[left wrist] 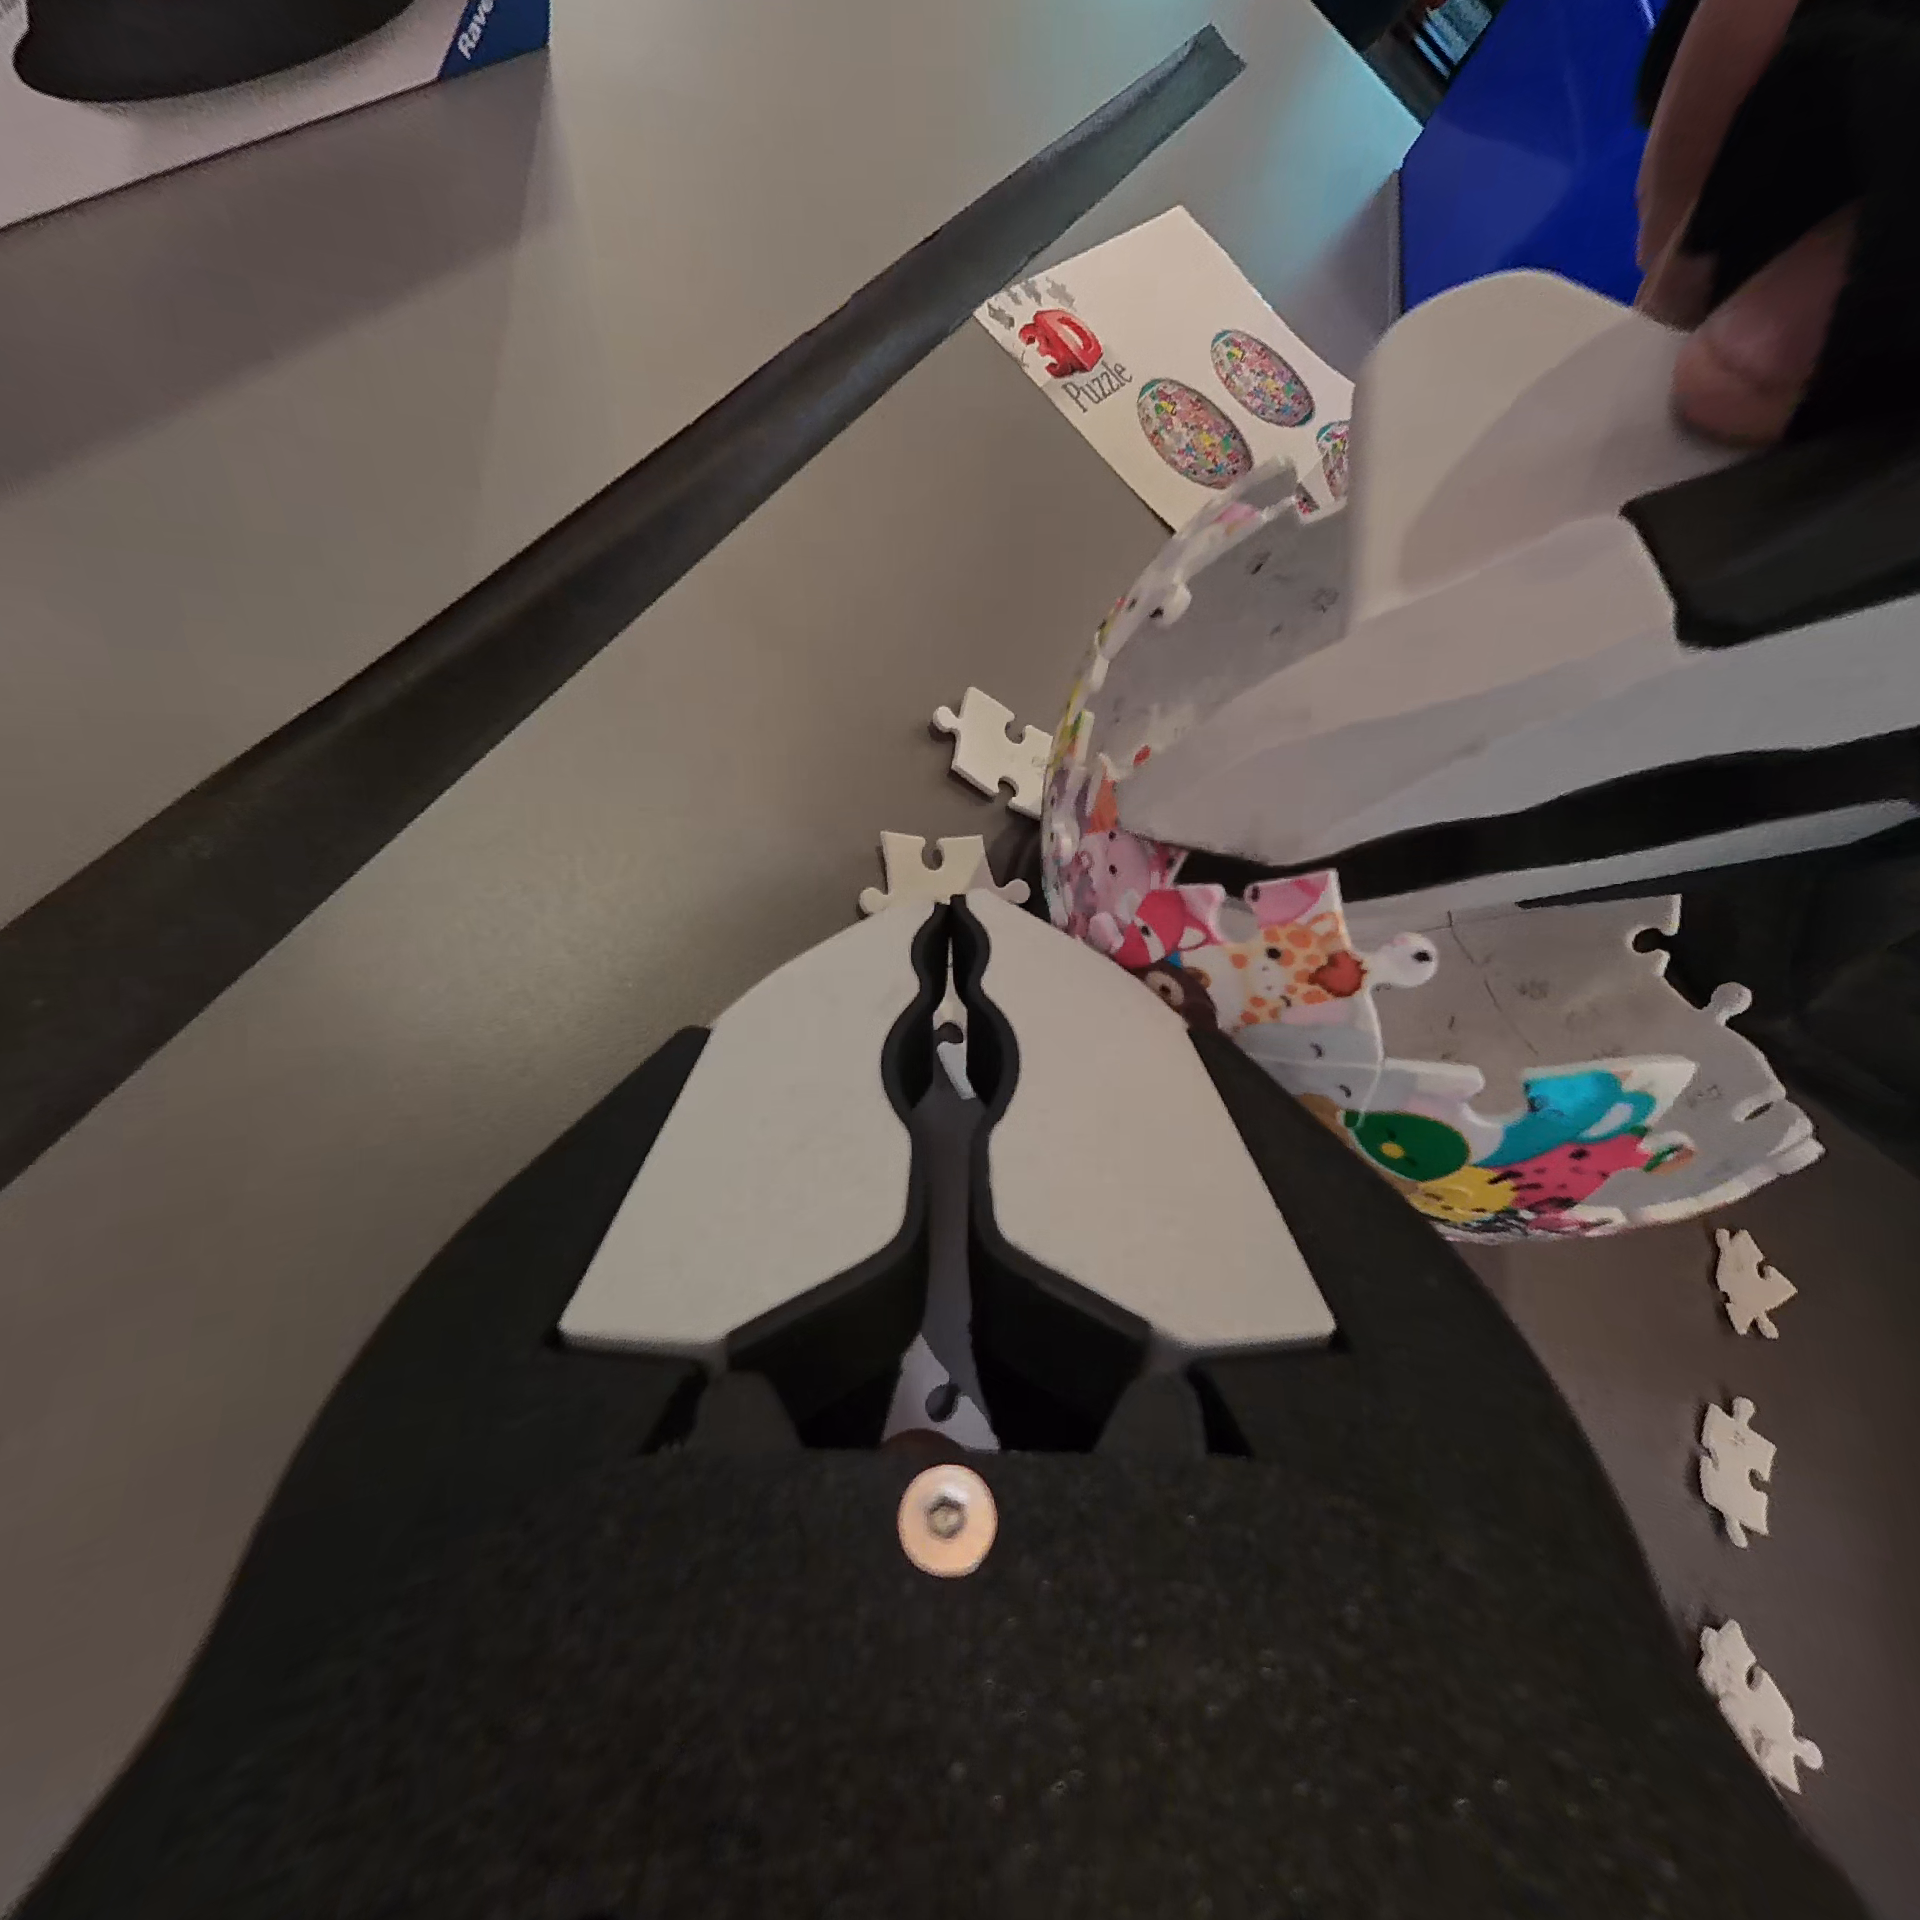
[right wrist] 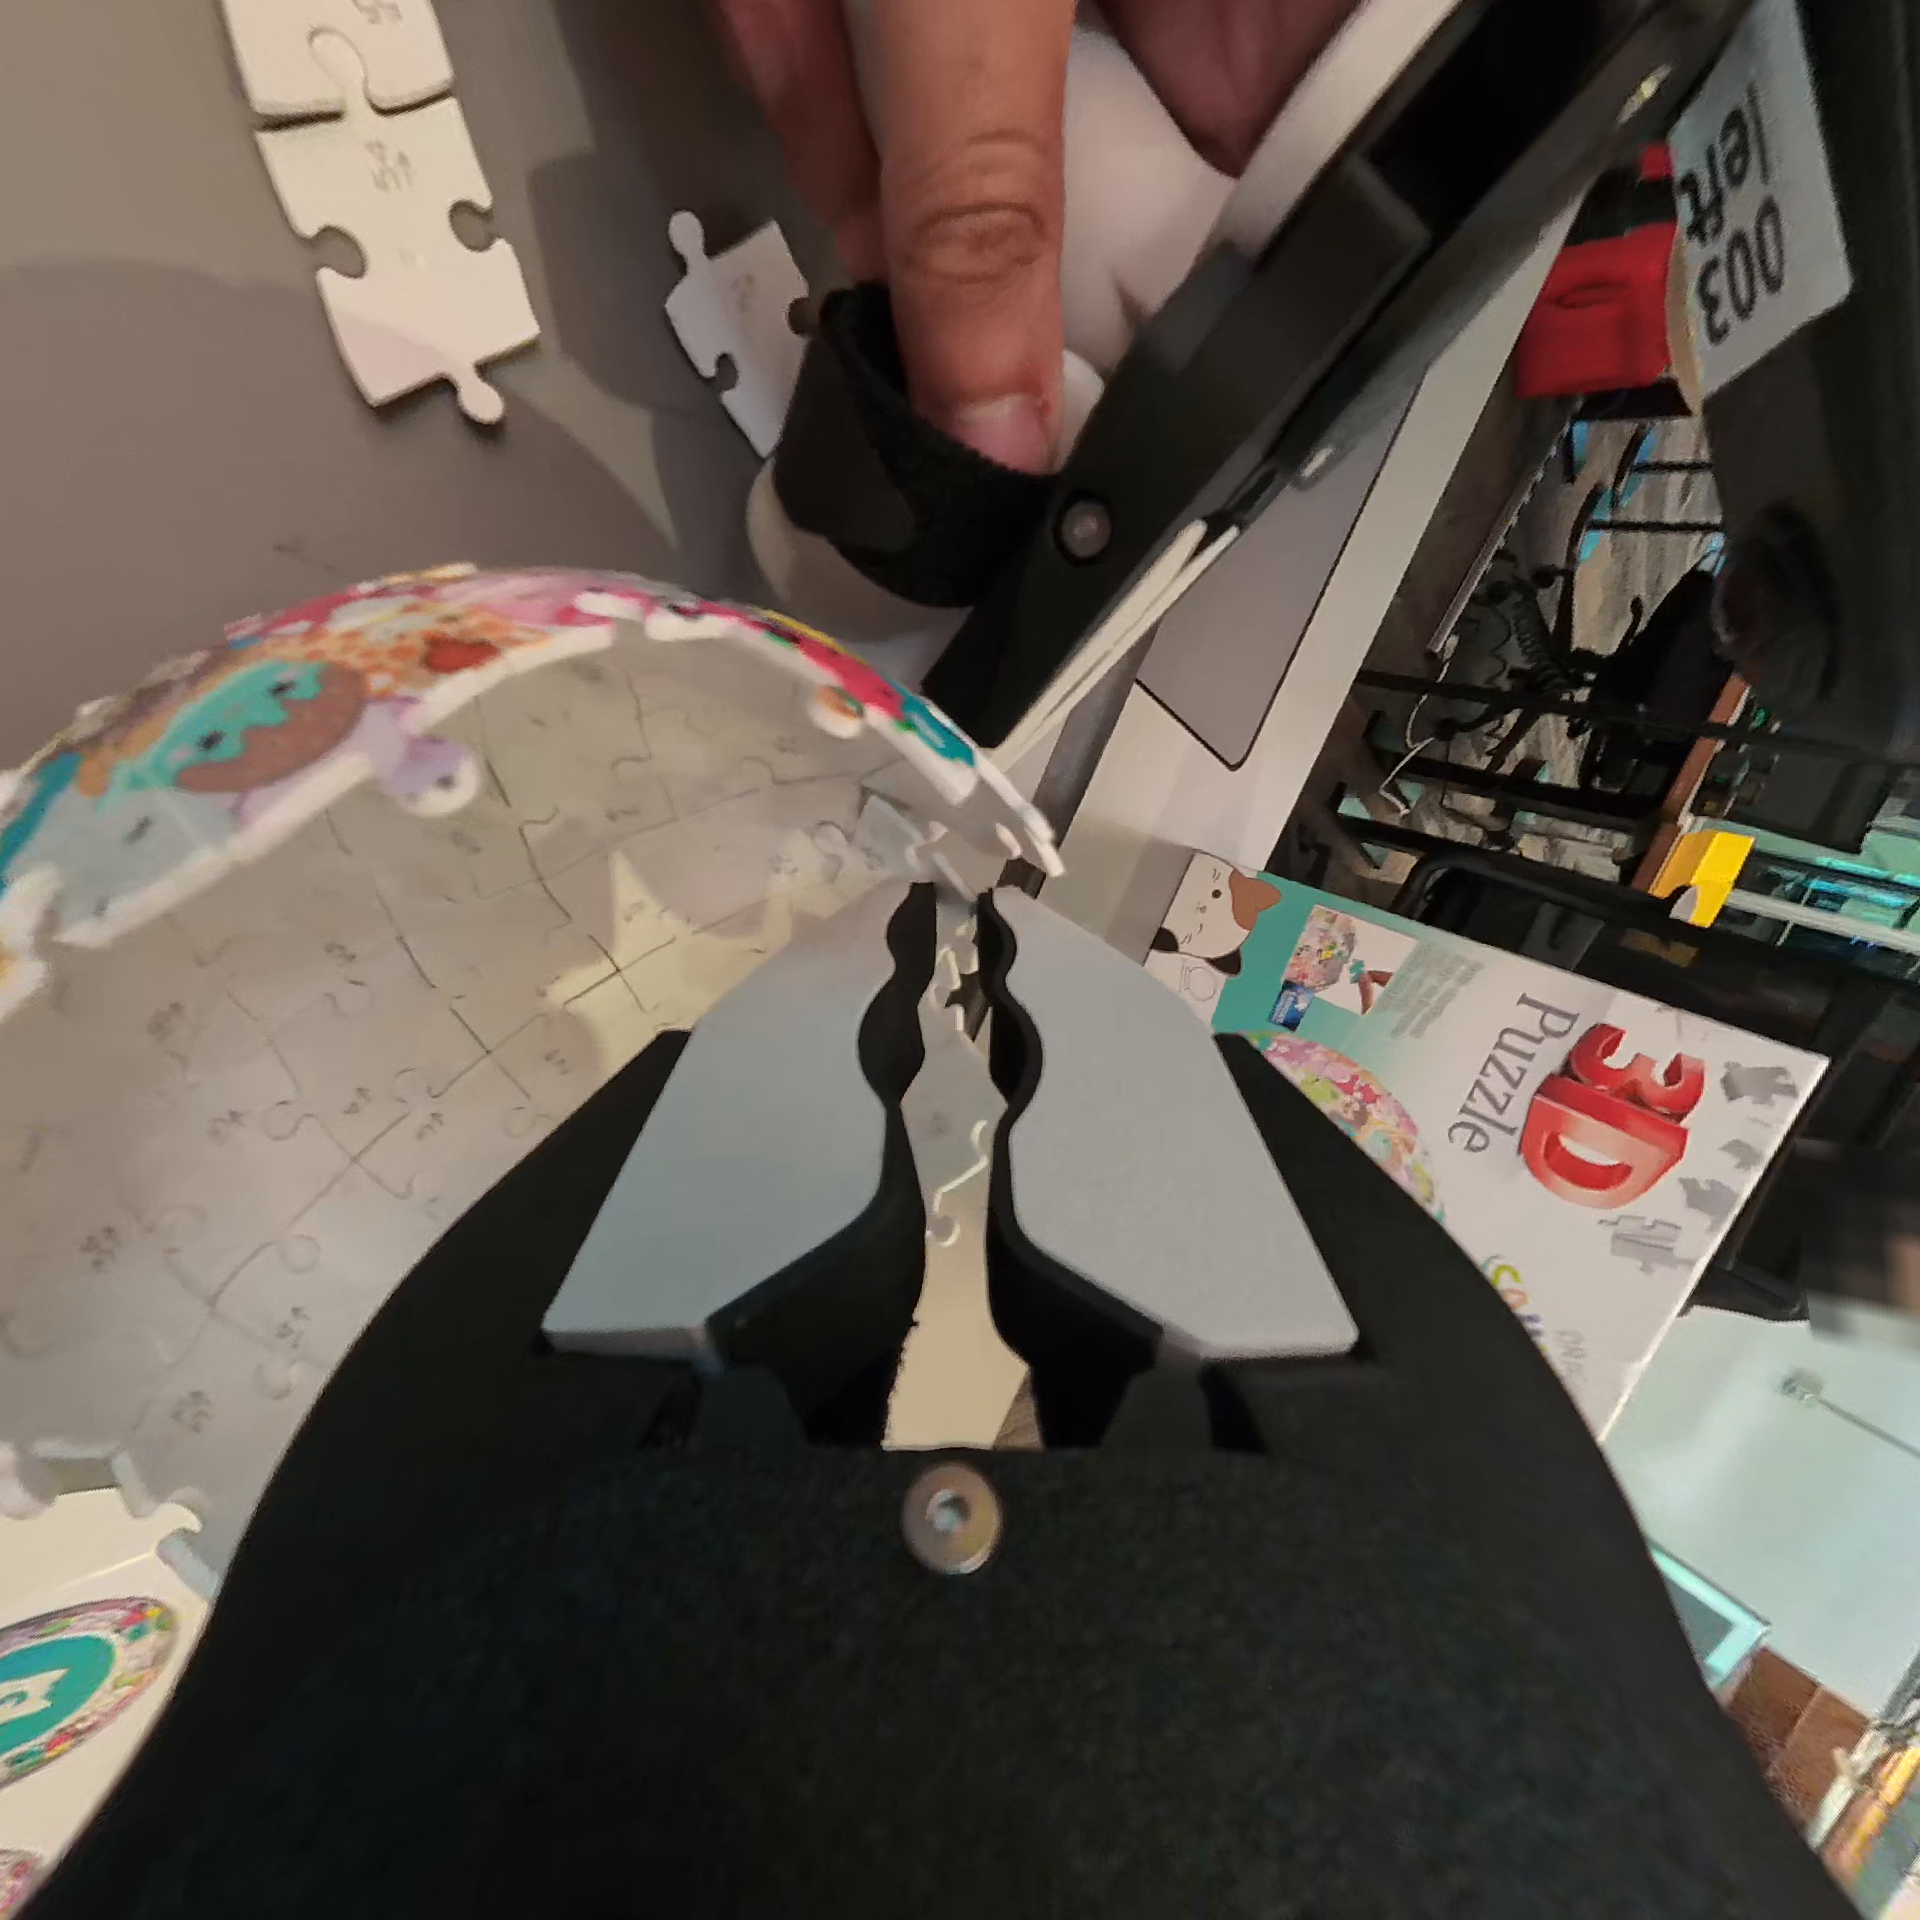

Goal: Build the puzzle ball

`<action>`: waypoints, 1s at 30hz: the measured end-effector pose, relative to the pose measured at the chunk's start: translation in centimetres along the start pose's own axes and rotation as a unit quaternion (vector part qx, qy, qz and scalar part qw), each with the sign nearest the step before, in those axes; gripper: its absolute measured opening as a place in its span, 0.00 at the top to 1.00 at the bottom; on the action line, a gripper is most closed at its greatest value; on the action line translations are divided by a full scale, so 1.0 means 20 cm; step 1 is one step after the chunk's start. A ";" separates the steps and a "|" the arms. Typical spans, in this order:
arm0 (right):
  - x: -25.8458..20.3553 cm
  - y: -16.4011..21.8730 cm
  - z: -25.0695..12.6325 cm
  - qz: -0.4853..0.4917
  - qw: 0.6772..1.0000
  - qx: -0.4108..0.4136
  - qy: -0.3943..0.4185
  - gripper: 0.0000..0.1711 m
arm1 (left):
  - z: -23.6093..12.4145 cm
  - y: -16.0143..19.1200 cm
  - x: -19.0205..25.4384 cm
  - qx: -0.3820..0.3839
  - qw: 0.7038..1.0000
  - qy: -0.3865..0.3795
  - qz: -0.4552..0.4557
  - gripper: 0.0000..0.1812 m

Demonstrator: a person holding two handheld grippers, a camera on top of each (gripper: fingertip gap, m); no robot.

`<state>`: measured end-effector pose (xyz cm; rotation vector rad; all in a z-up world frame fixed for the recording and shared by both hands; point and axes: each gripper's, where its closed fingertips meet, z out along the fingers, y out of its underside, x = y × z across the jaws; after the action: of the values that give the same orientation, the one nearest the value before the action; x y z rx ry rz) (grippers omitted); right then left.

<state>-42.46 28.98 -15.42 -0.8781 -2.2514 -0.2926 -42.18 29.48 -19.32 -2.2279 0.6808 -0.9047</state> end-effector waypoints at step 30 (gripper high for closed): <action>0.04 0.00 0.02 0.034 0.999 -0.023 0.024 0.96 | -0.15 -0.03 -0.04 0.010 0.999 -0.009 -0.041 1.00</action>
<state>-43.03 29.61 -15.28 -0.9599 -2.1740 -0.3317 -44.76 29.36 -17.47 -2.2582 0.5733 -0.9253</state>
